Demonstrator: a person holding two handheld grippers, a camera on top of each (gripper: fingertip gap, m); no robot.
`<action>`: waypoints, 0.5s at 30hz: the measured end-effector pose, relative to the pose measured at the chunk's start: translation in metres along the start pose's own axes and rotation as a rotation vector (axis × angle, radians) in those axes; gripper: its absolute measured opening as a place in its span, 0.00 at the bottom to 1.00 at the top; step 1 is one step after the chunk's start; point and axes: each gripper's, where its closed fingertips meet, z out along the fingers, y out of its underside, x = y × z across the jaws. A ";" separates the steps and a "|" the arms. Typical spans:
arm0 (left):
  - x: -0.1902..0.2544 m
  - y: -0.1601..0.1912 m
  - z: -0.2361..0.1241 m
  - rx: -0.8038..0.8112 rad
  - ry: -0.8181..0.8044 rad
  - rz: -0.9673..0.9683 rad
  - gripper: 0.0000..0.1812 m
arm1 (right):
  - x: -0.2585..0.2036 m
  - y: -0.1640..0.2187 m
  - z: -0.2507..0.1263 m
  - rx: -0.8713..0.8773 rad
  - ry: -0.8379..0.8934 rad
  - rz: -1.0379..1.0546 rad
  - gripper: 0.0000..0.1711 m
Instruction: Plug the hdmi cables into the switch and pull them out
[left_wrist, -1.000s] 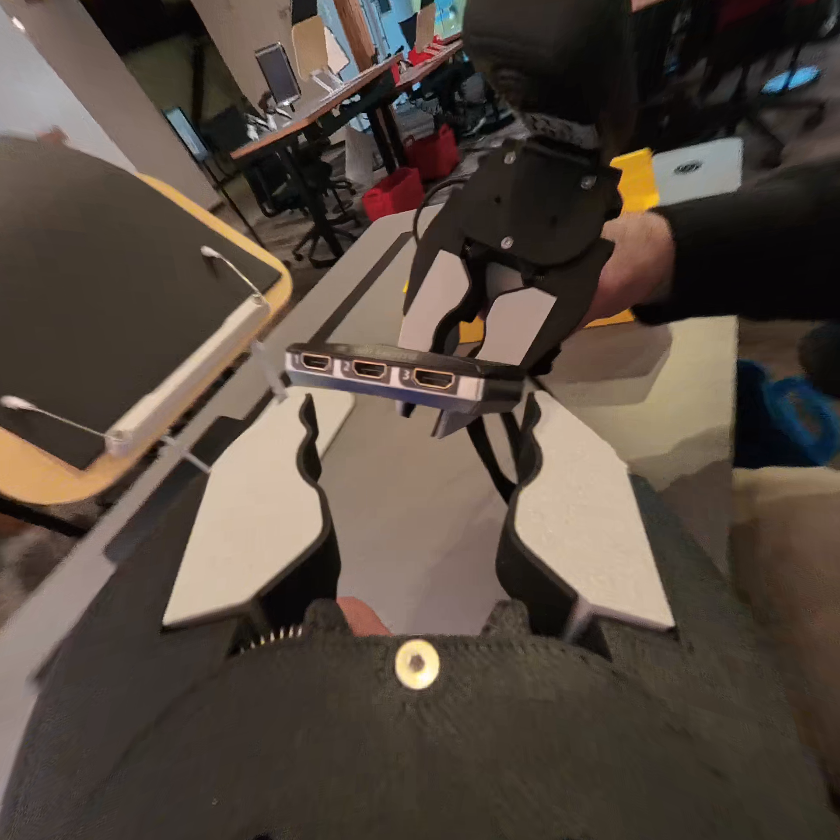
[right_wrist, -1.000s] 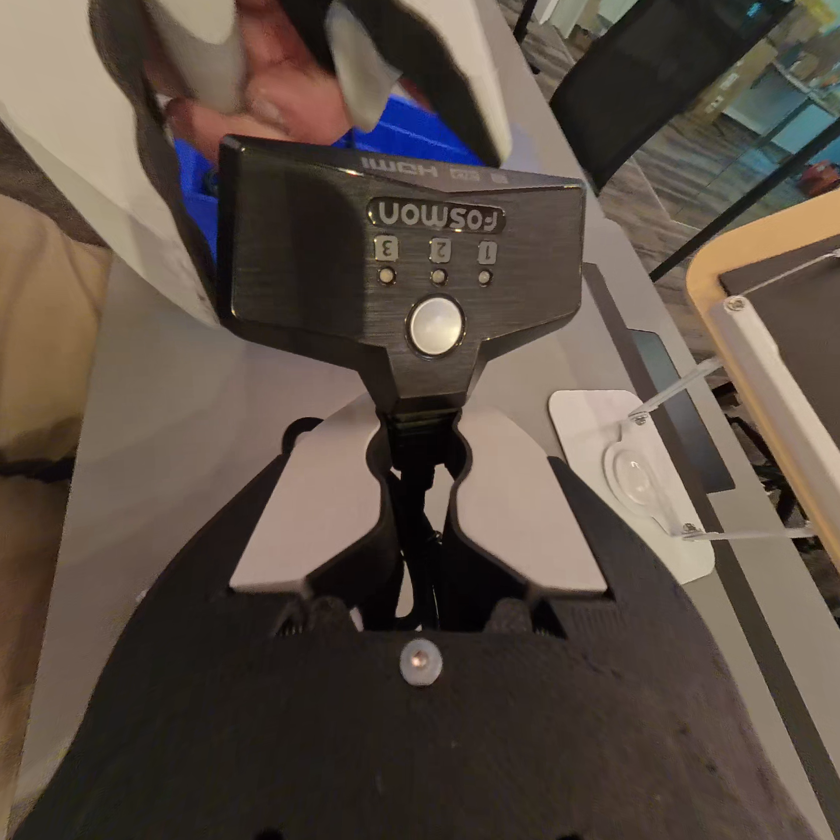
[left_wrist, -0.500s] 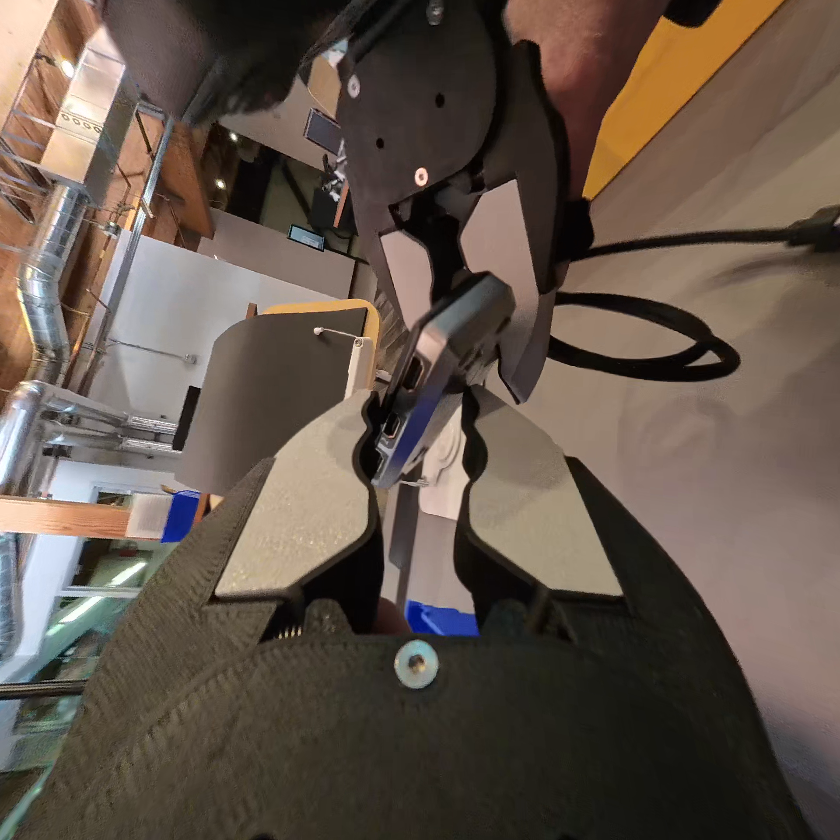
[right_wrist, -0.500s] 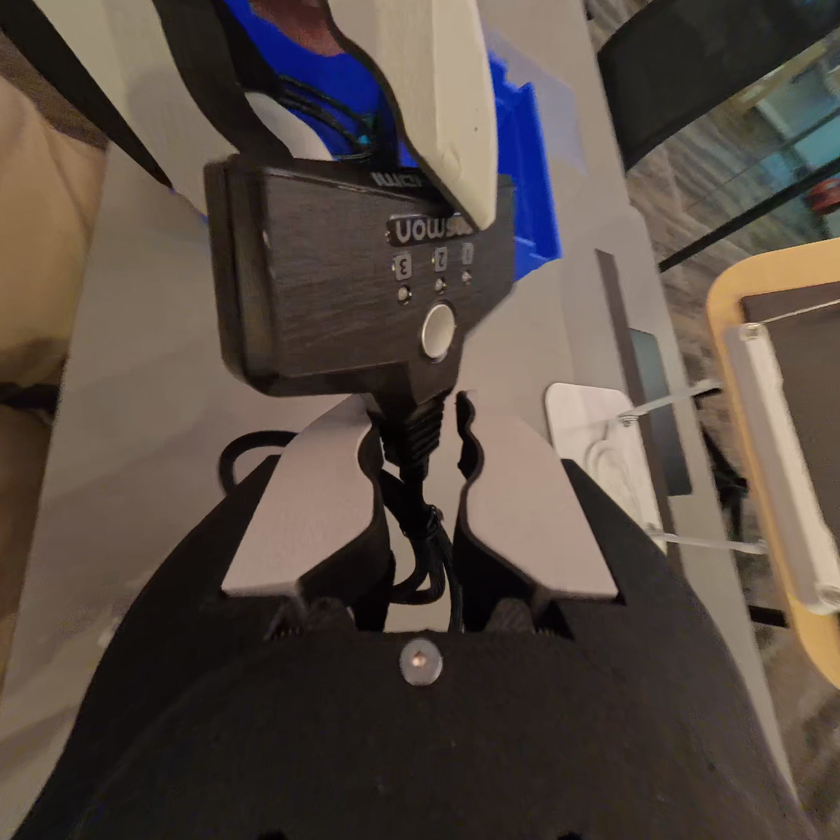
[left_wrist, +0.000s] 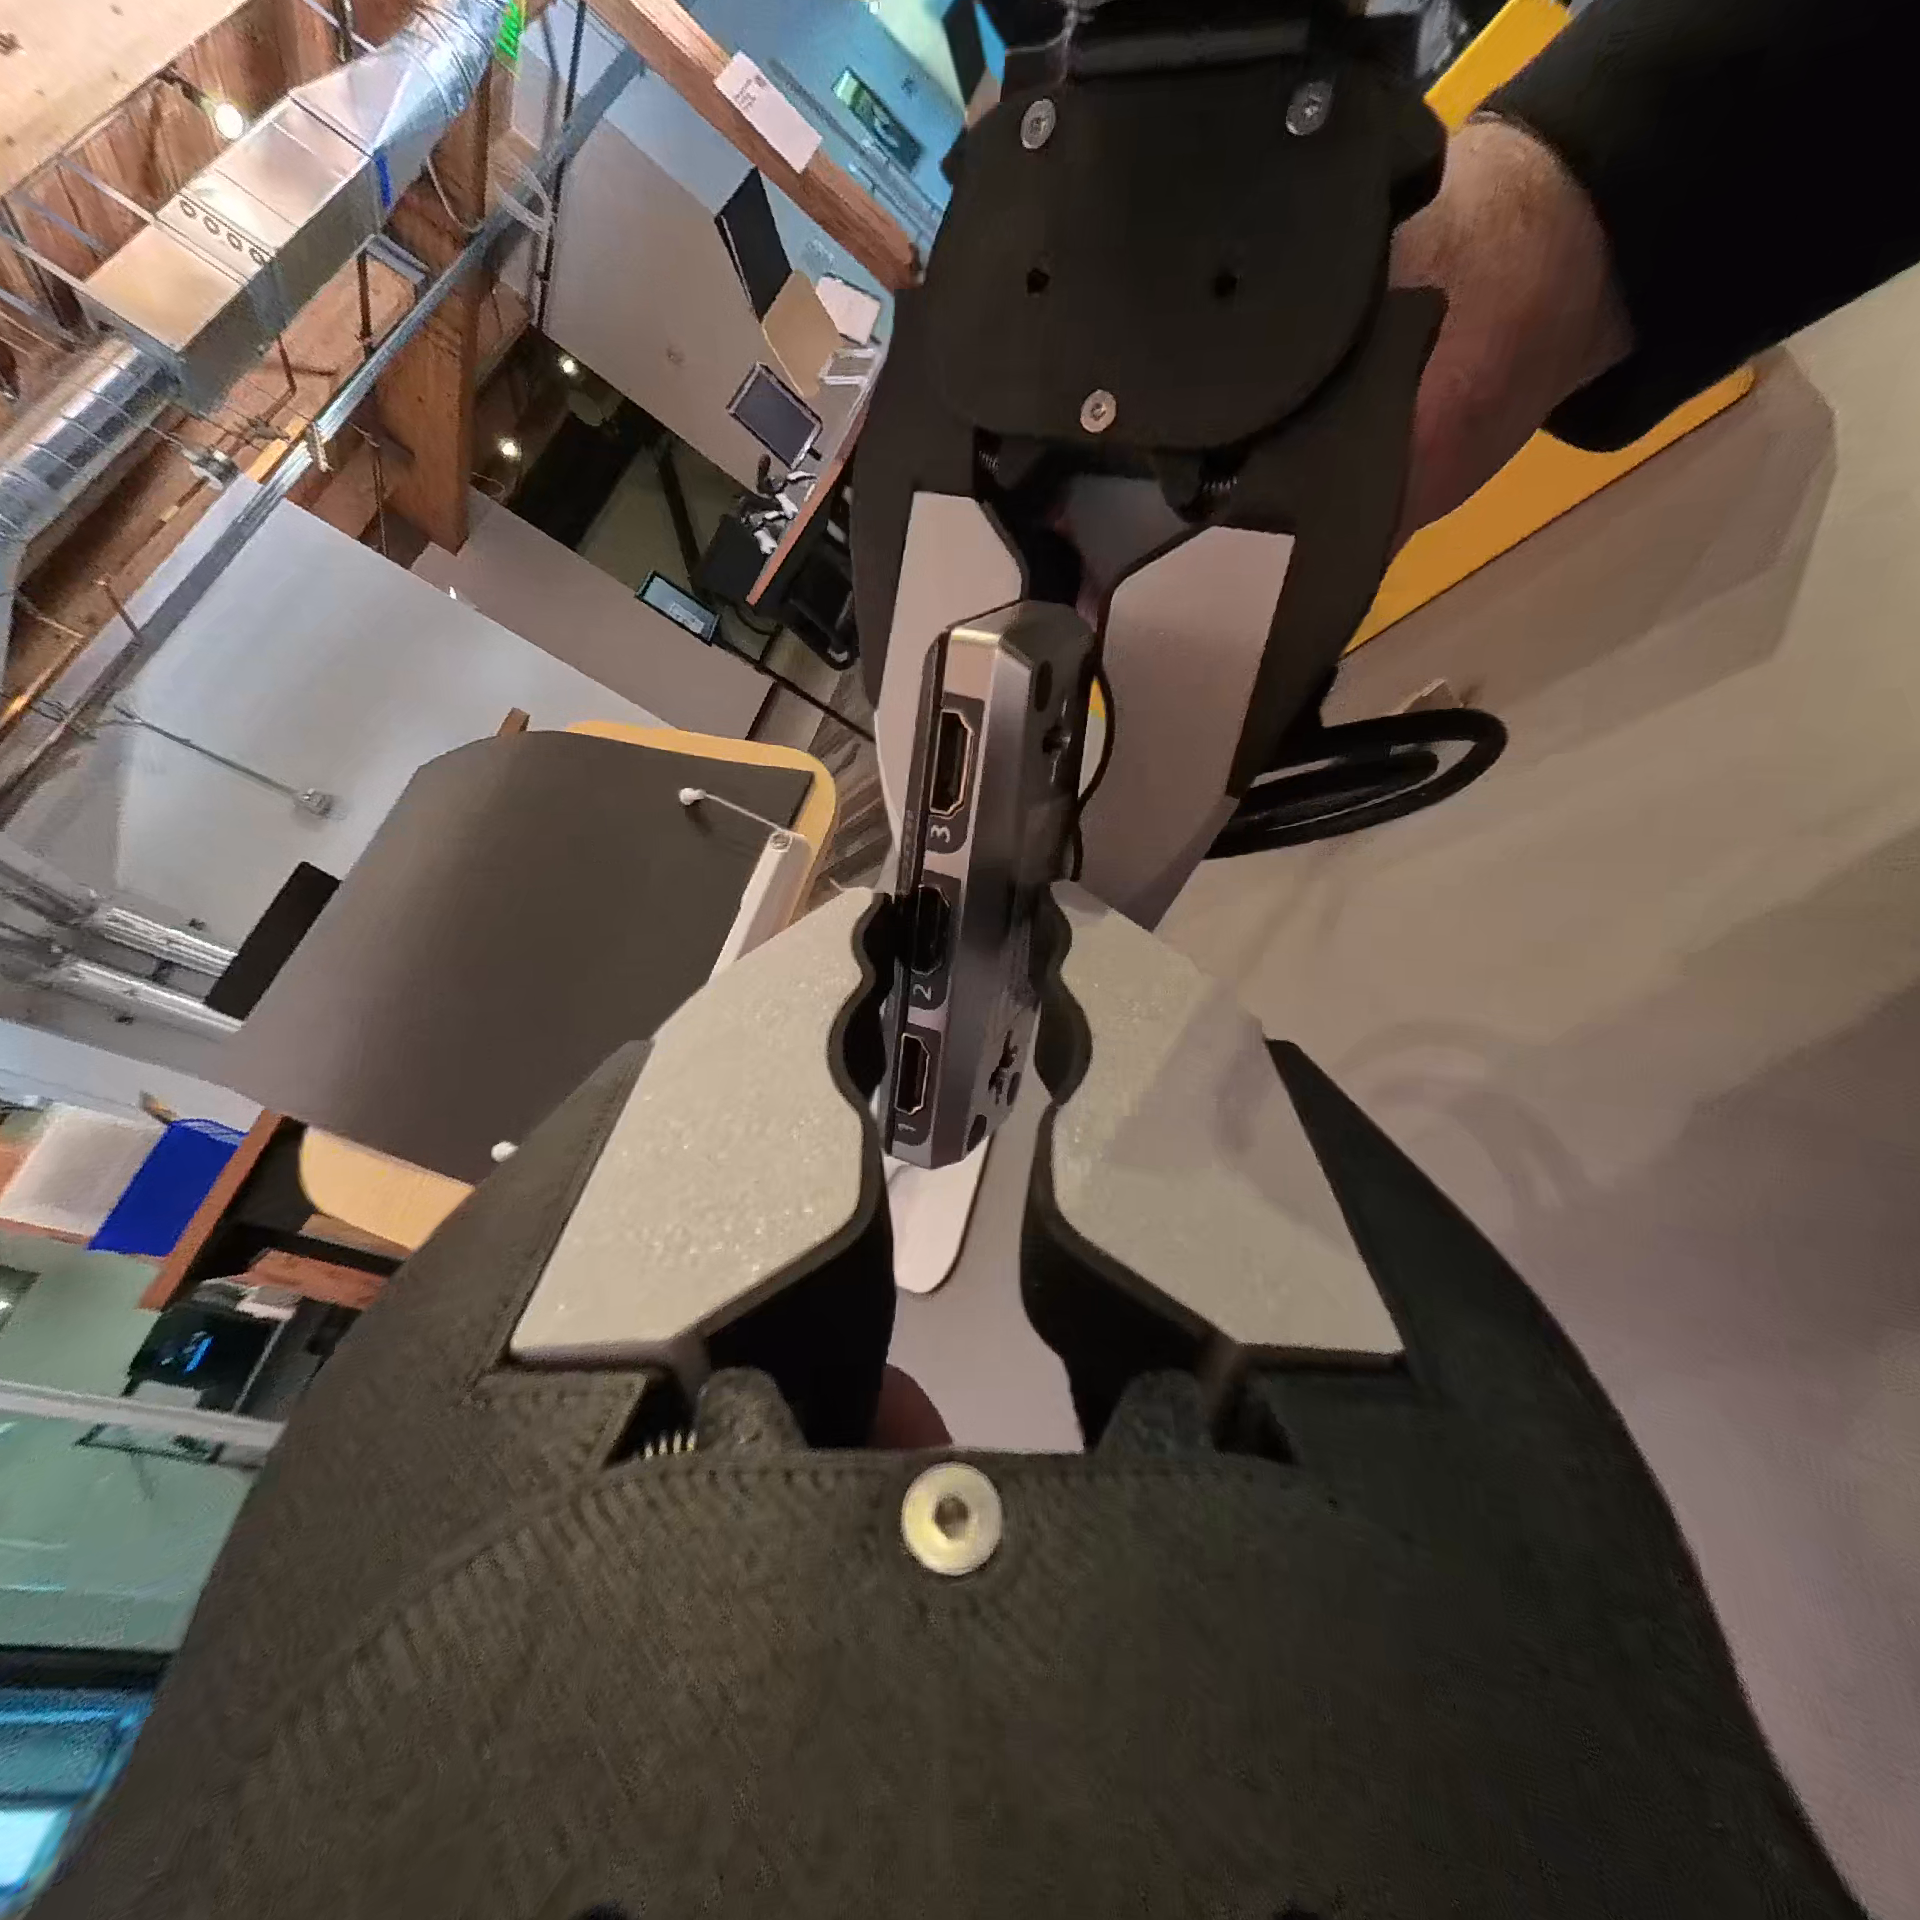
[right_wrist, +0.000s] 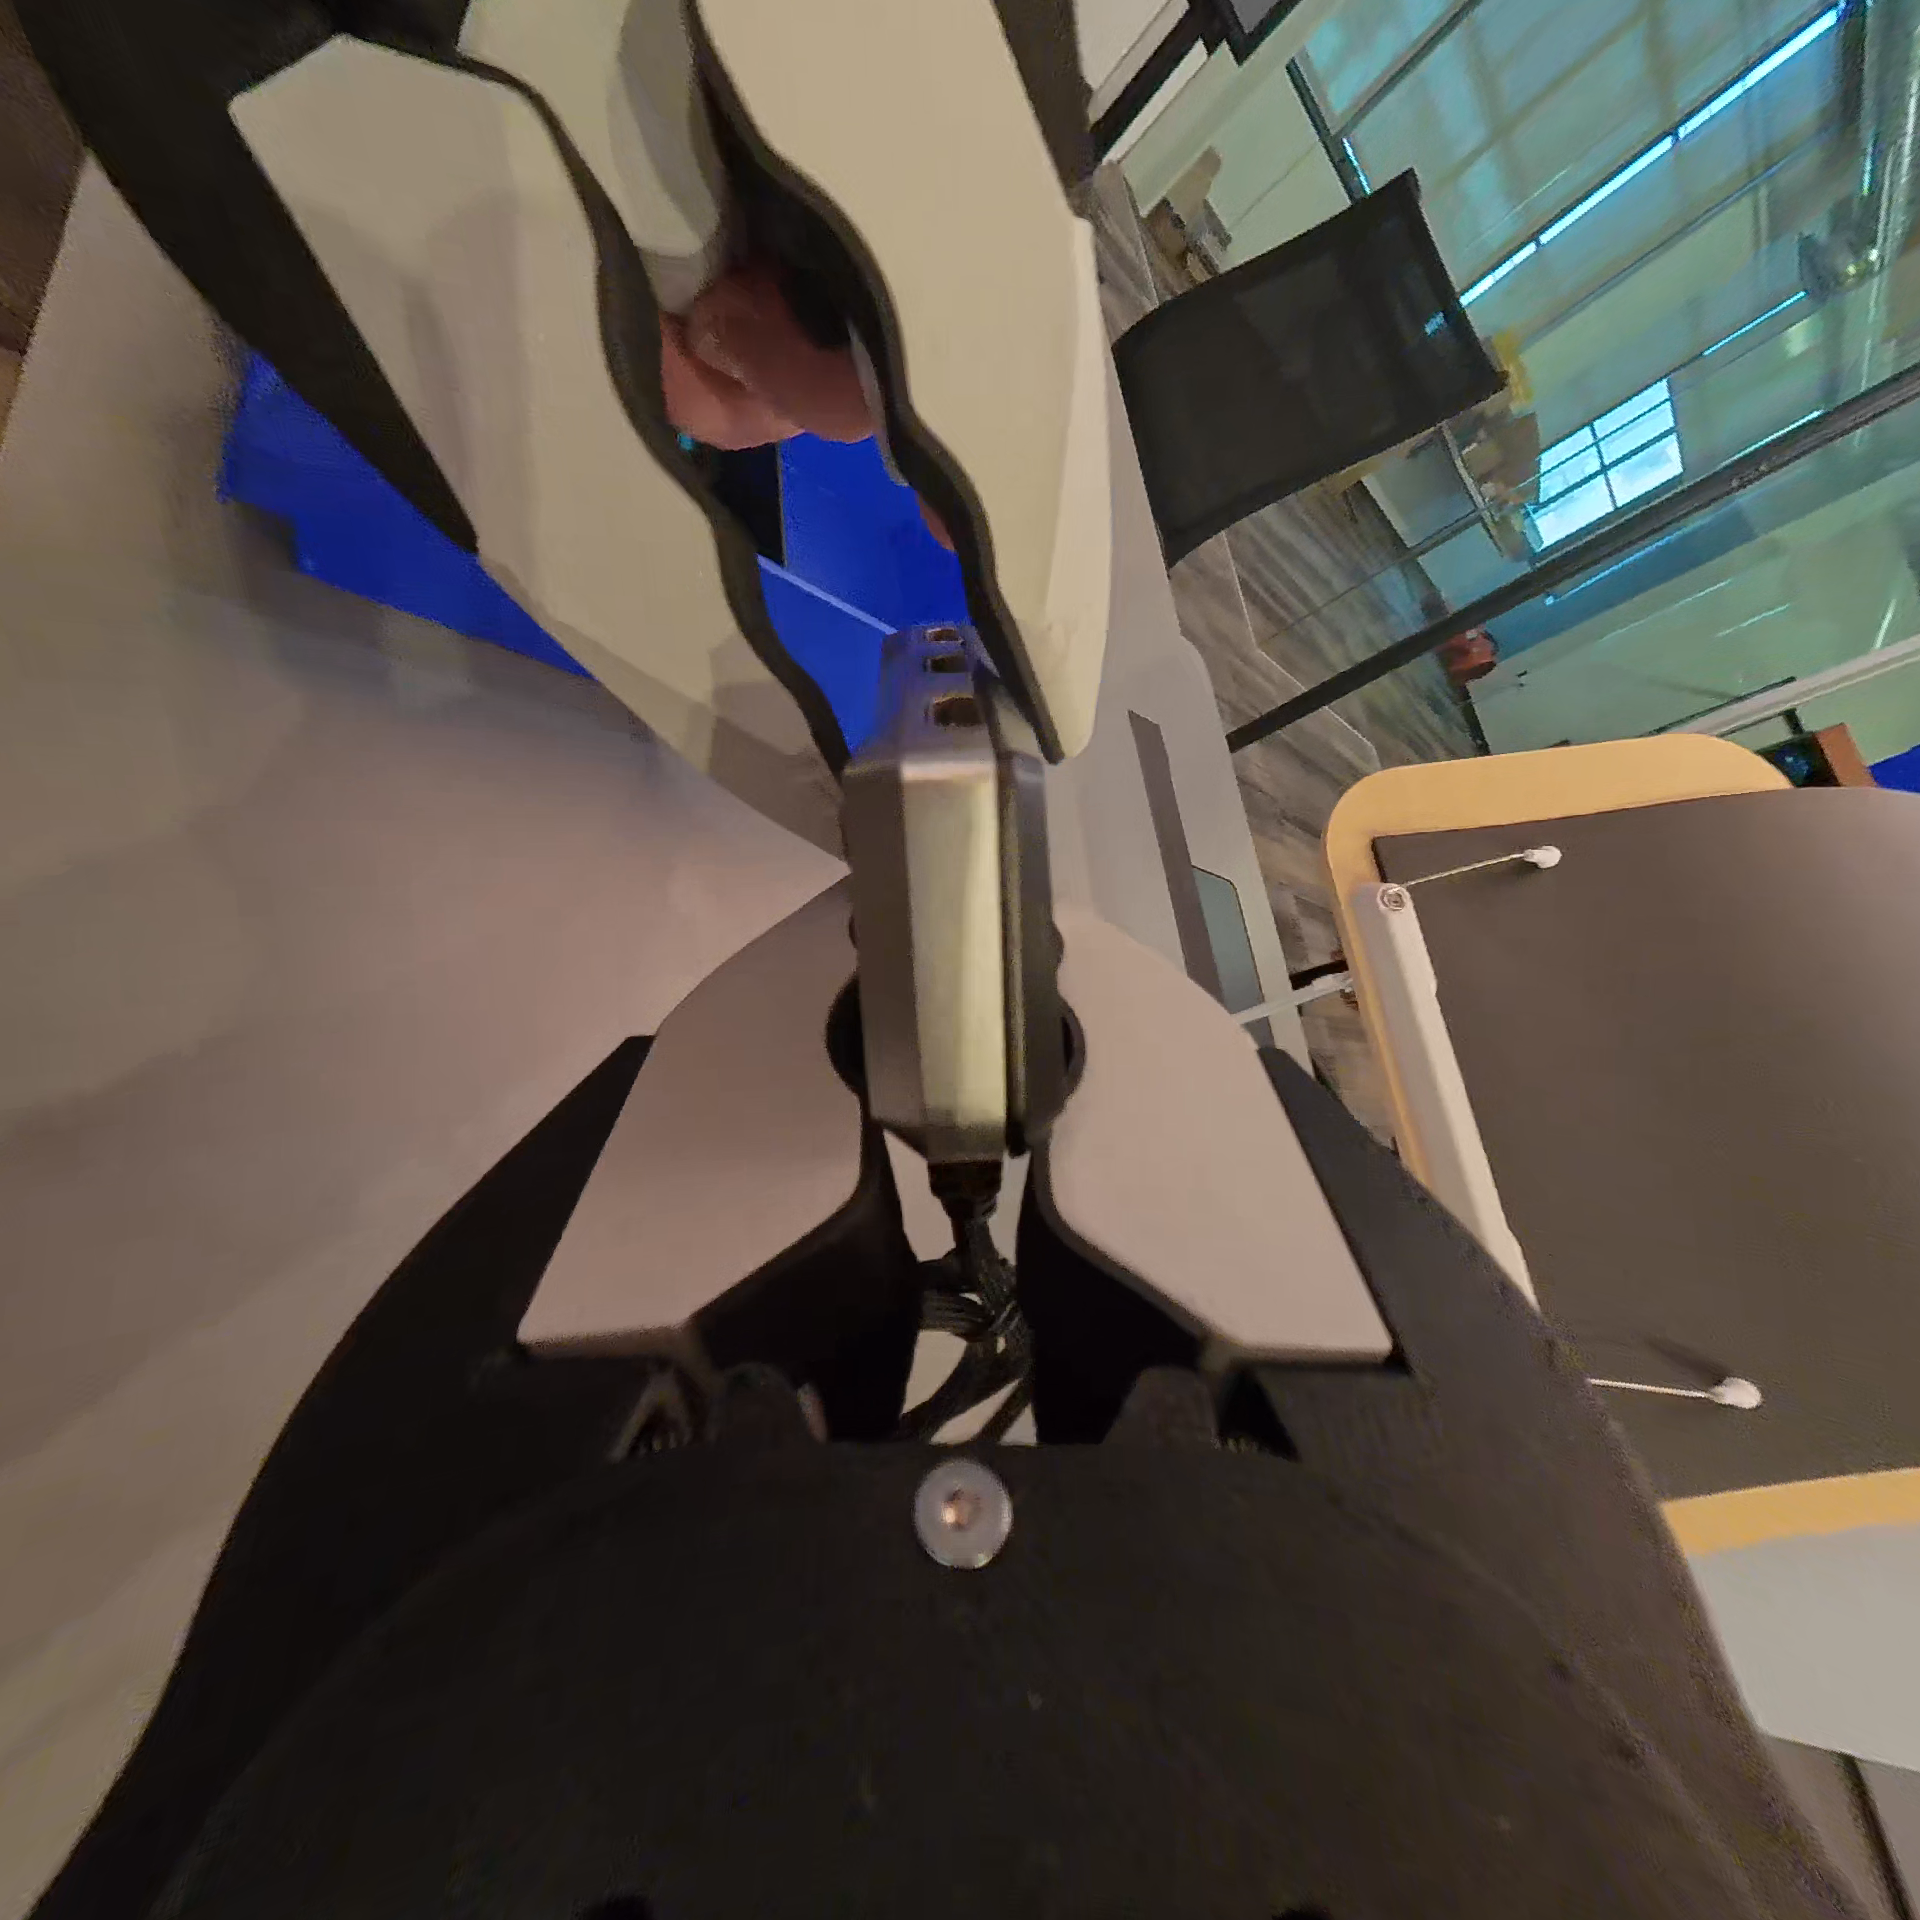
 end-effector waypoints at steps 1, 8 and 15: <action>0.000 0.001 -0.001 0.005 0.014 -0.013 0.13 | -0.001 0.000 0.000 -0.014 0.003 -0.014 0.13; -0.026 0.025 -0.022 -0.121 0.062 -0.041 0.16 | 0.001 0.012 0.005 -0.081 0.018 0.006 0.13; -0.073 0.072 -0.089 -0.373 0.065 -0.030 0.14 | 0.003 0.031 0.007 -0.123 0.024 0.042 0.13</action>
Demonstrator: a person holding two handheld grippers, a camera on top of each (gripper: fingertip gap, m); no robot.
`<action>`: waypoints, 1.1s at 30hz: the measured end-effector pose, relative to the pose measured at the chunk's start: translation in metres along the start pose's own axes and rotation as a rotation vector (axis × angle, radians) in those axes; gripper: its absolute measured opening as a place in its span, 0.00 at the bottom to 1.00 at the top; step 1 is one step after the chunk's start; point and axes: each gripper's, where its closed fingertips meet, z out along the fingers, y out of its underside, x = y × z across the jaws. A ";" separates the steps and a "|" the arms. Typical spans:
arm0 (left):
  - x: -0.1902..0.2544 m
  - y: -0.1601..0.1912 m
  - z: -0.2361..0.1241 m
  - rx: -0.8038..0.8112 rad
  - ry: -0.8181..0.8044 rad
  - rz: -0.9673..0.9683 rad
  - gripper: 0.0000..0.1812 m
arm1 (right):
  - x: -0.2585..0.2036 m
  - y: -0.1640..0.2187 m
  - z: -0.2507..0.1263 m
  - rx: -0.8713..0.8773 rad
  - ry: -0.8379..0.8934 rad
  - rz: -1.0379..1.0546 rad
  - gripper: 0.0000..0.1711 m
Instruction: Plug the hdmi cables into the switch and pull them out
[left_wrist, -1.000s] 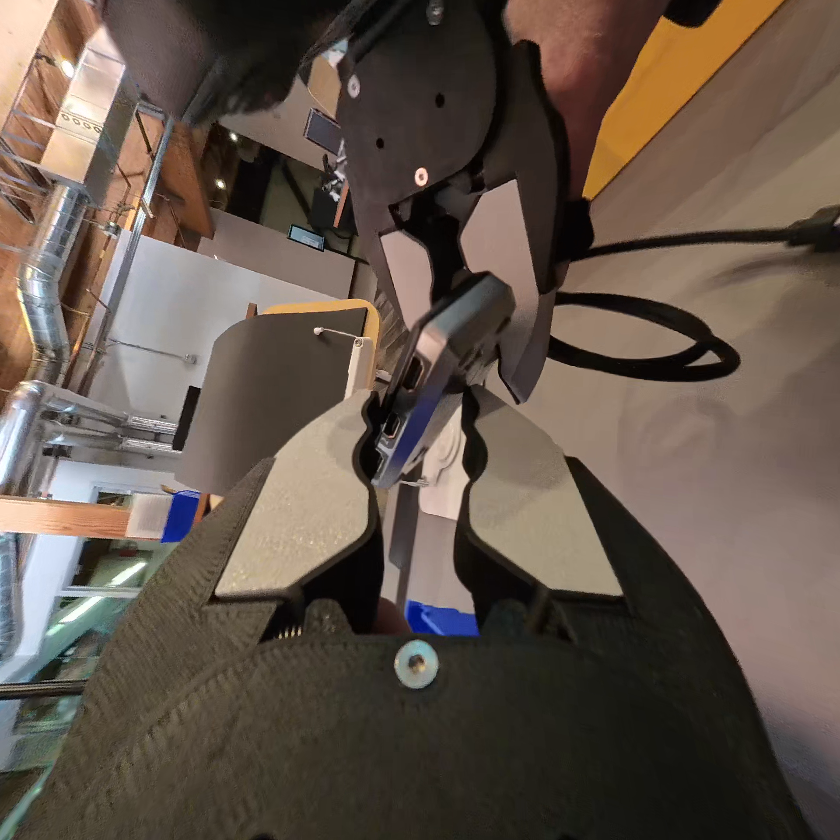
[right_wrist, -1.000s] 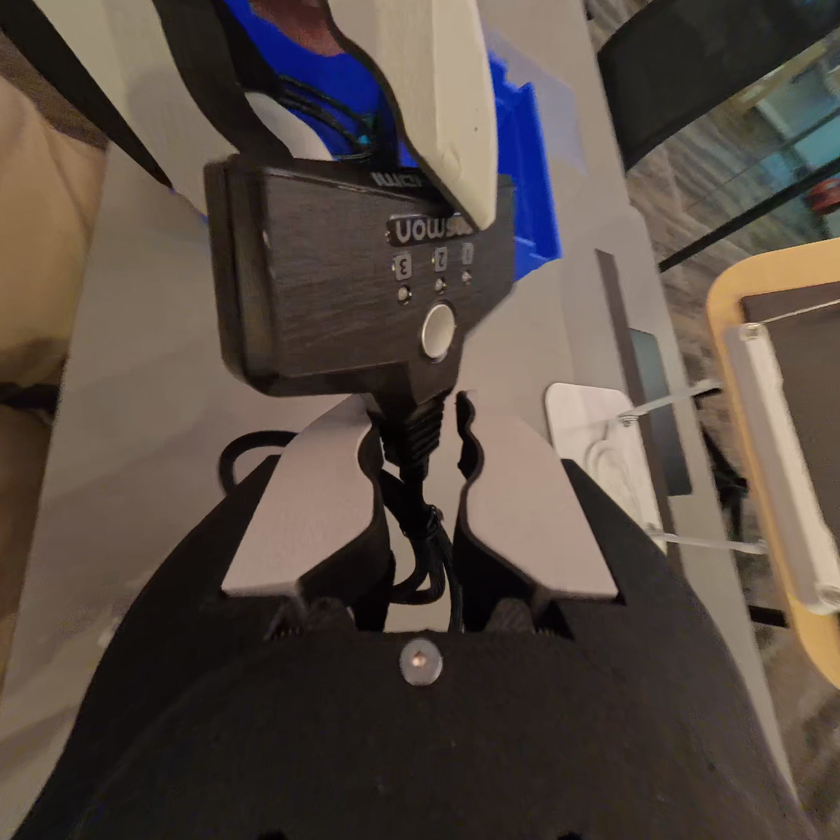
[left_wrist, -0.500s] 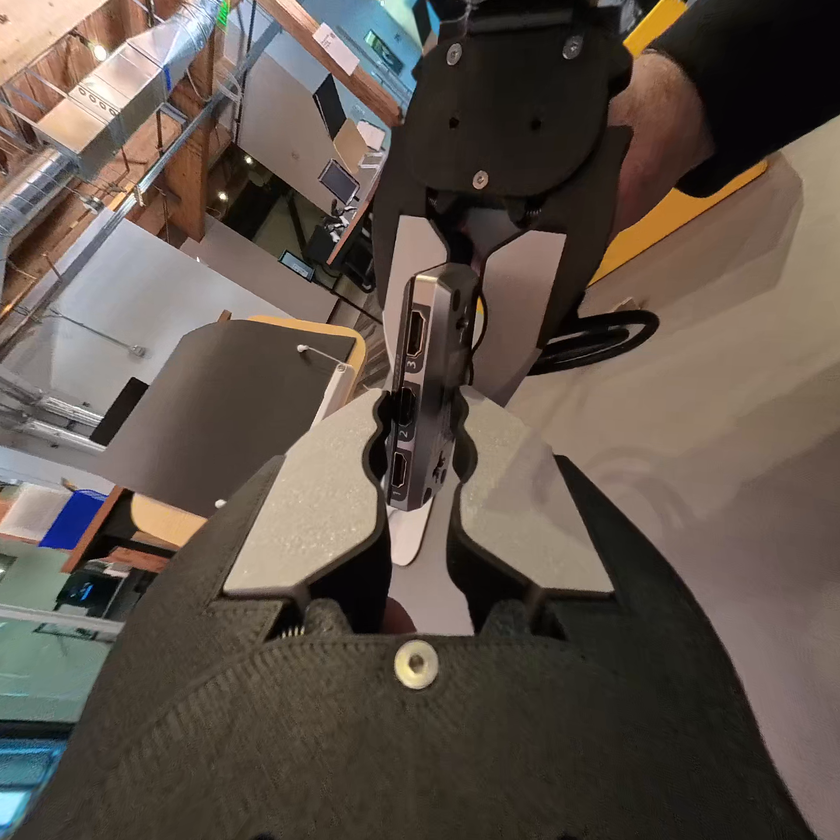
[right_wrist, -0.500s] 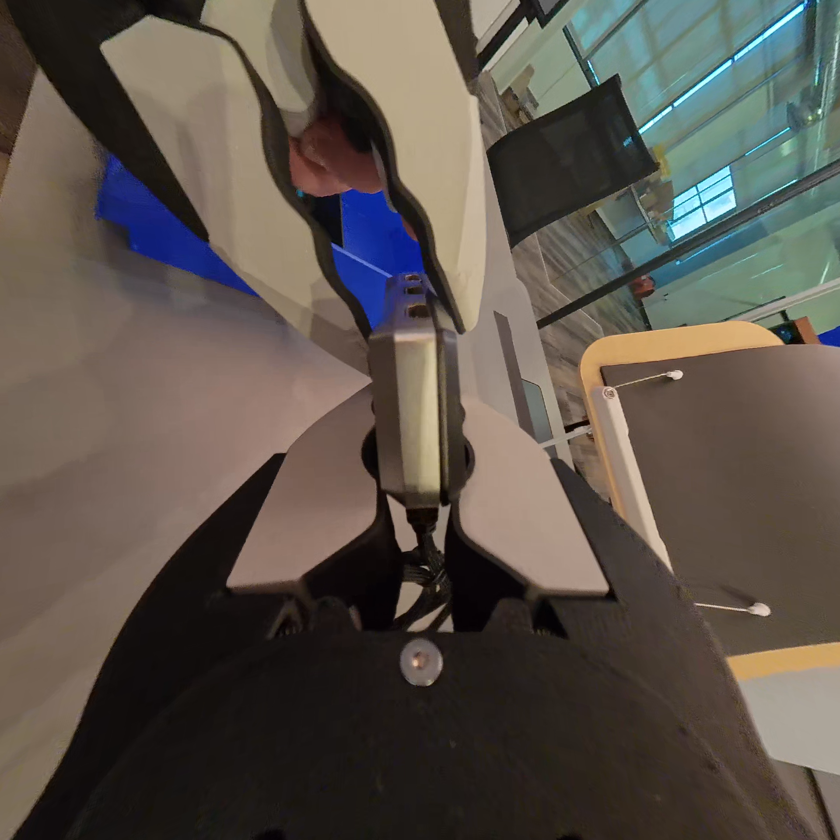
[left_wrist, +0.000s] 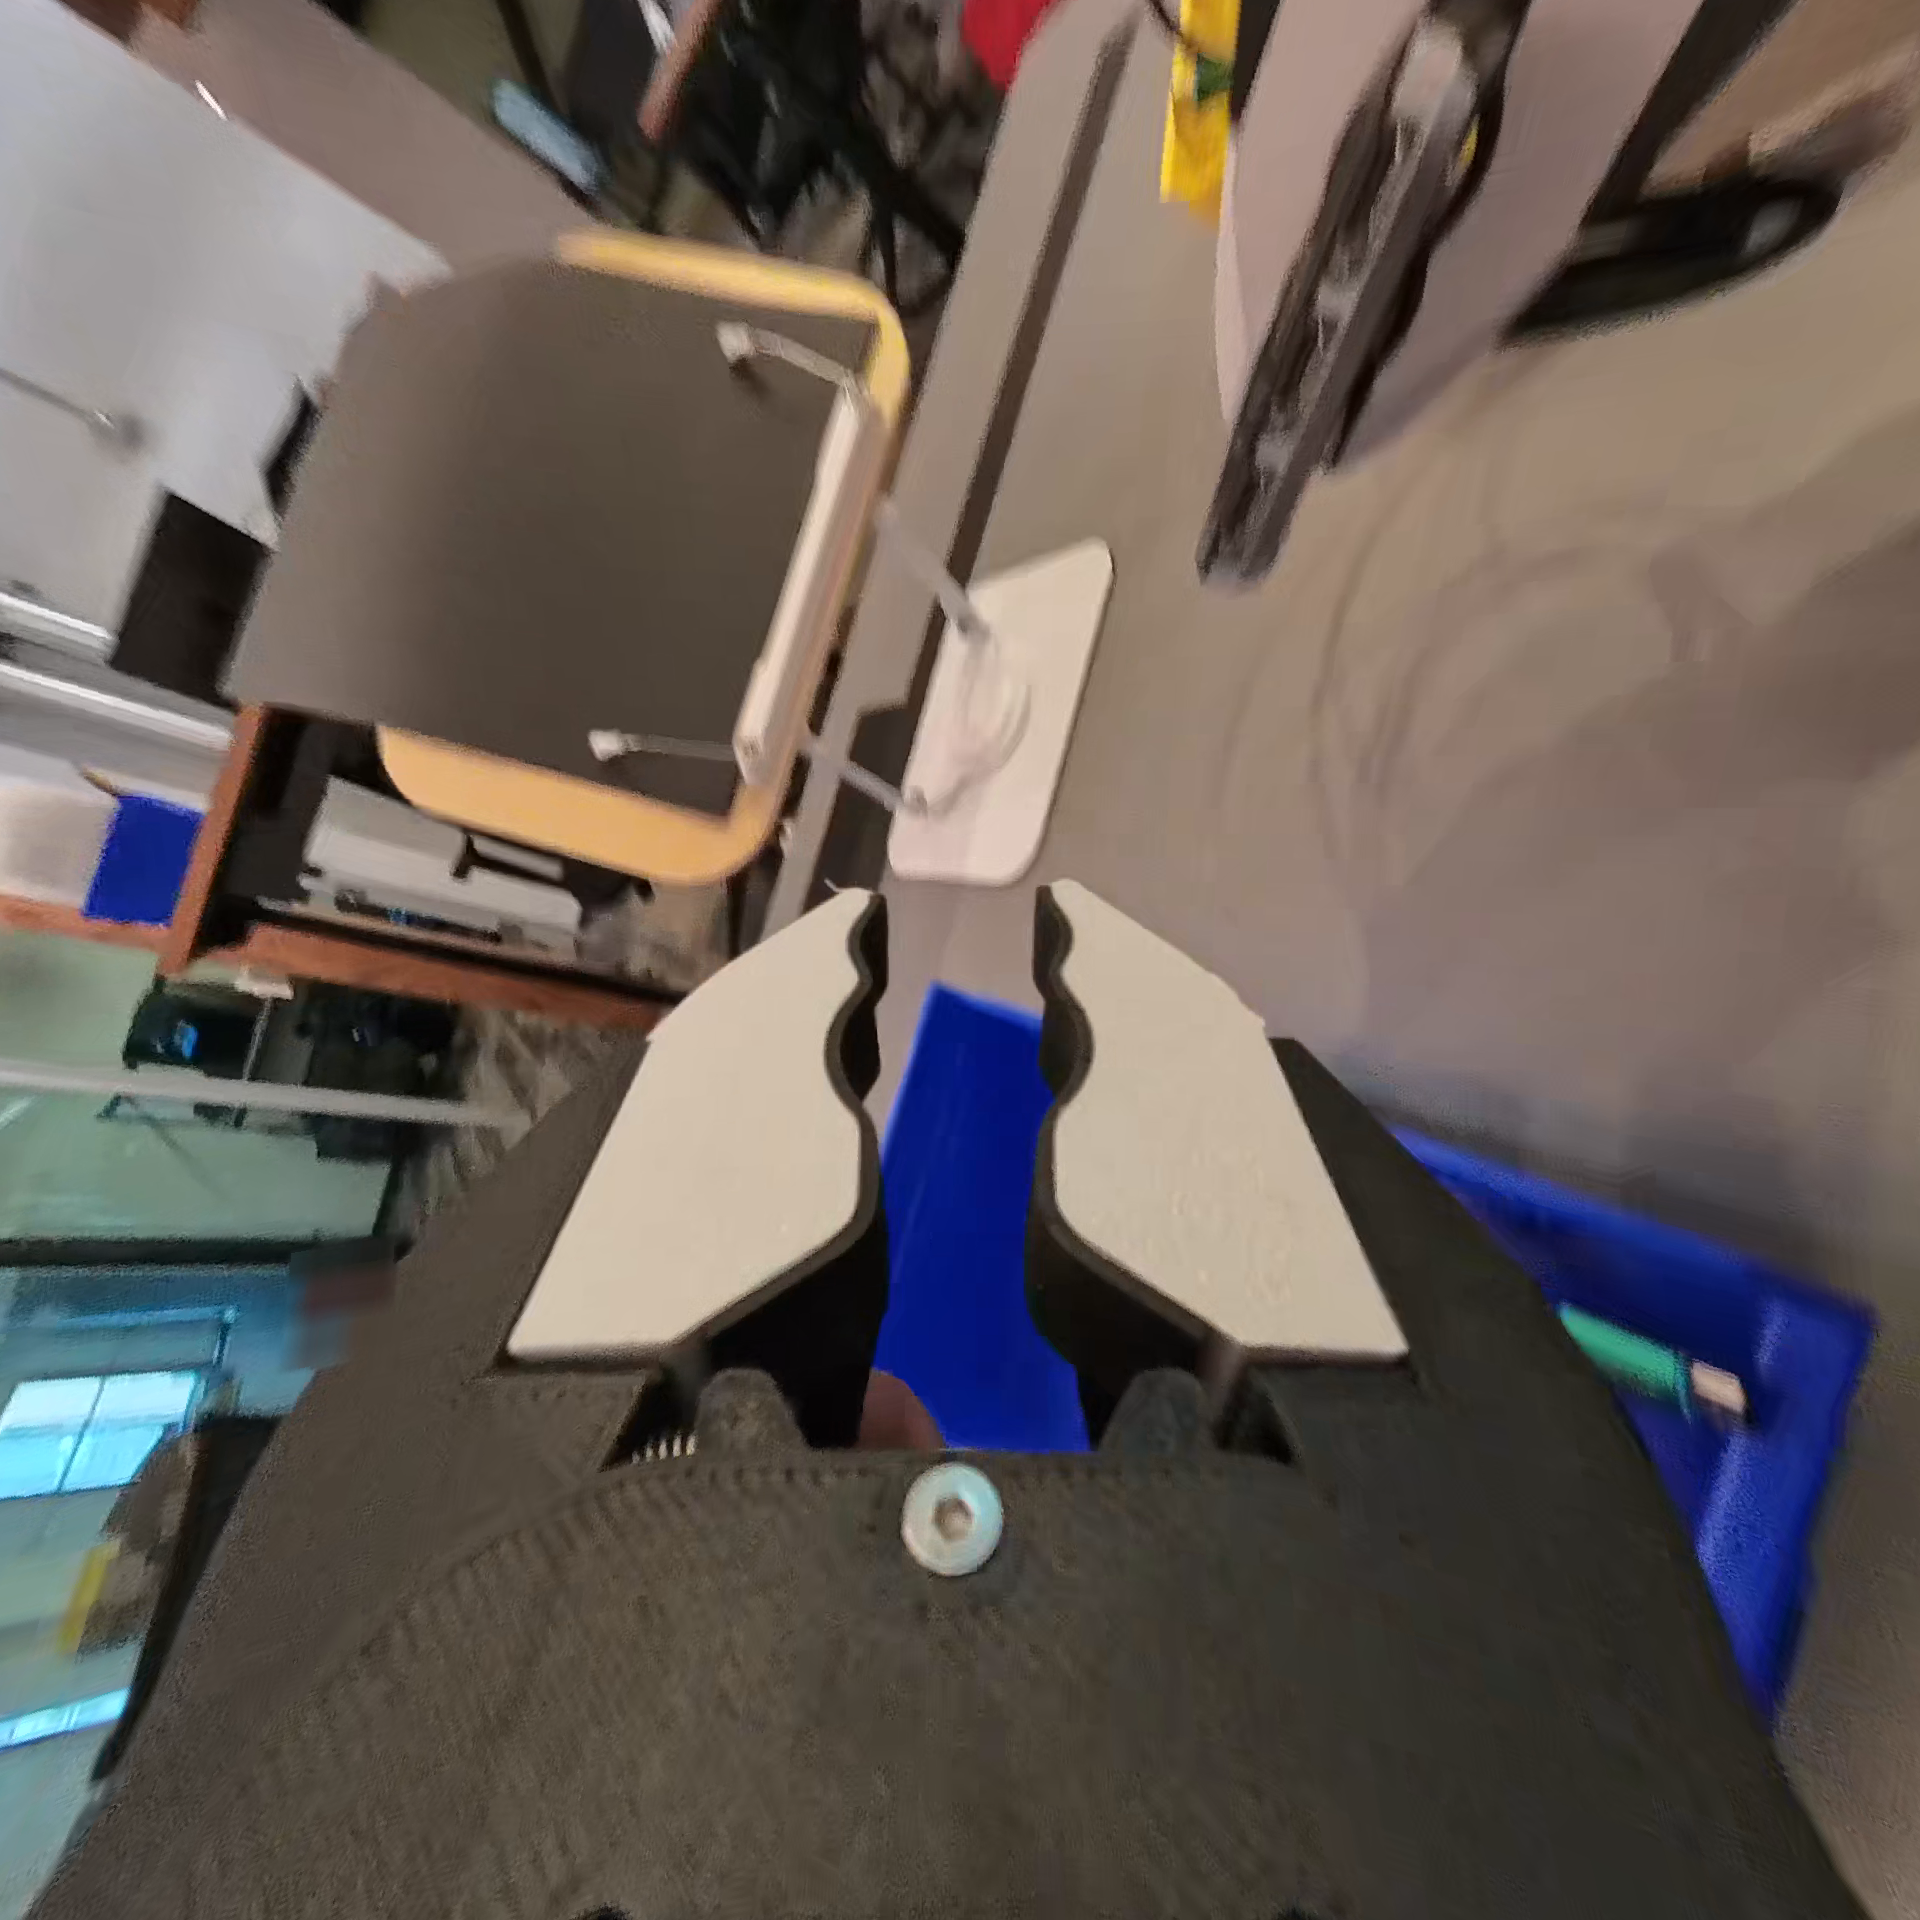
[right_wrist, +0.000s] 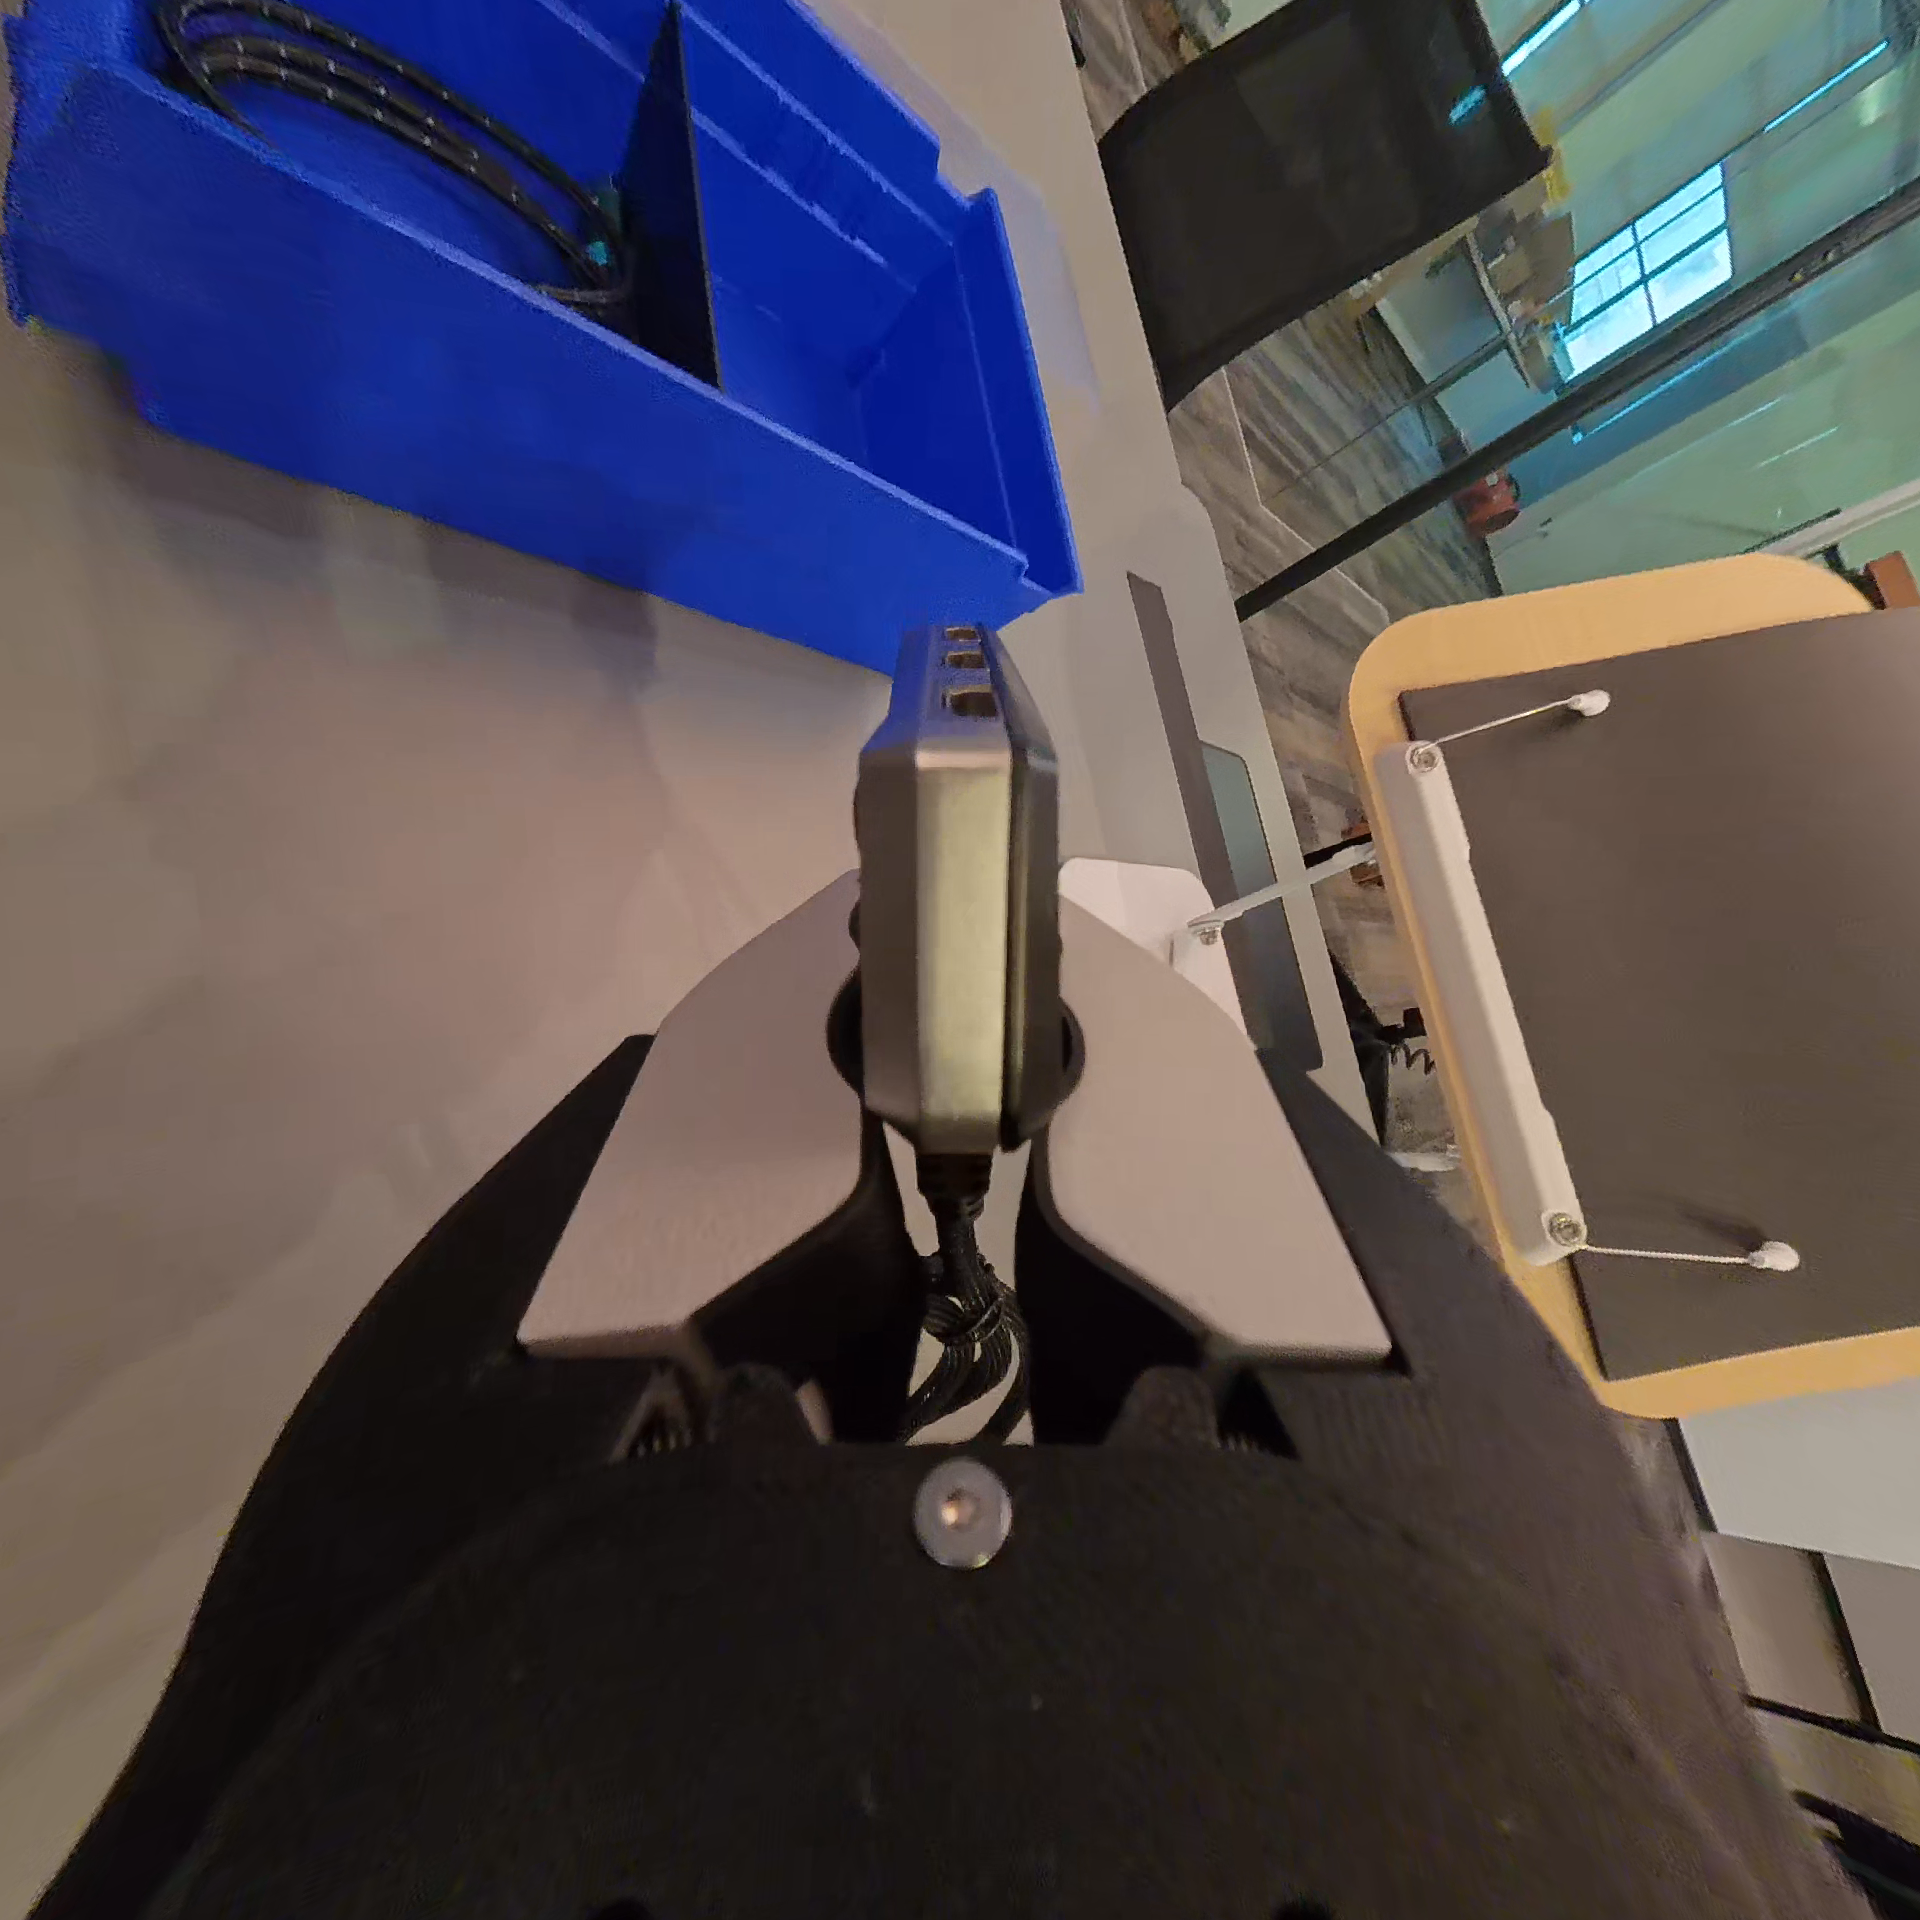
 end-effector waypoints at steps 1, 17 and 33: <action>0.003 0.015 -0.003 -0.063 0.018 0.002 0.15 | 0.000 0.002 0.001 -0.003 -0.002 0.005 0.13; 0.117 0.161 0.013 -0.398 0.186 0.301 0.15 | -0.006 0.012 0.010 -0.013 -0.019 0.036 0.13; 0.122 0.164 0.030 -0.357 0.149 0.595 0.14 | -0.006 0.012 0.011 -0.001 -0.022 0.046 0.13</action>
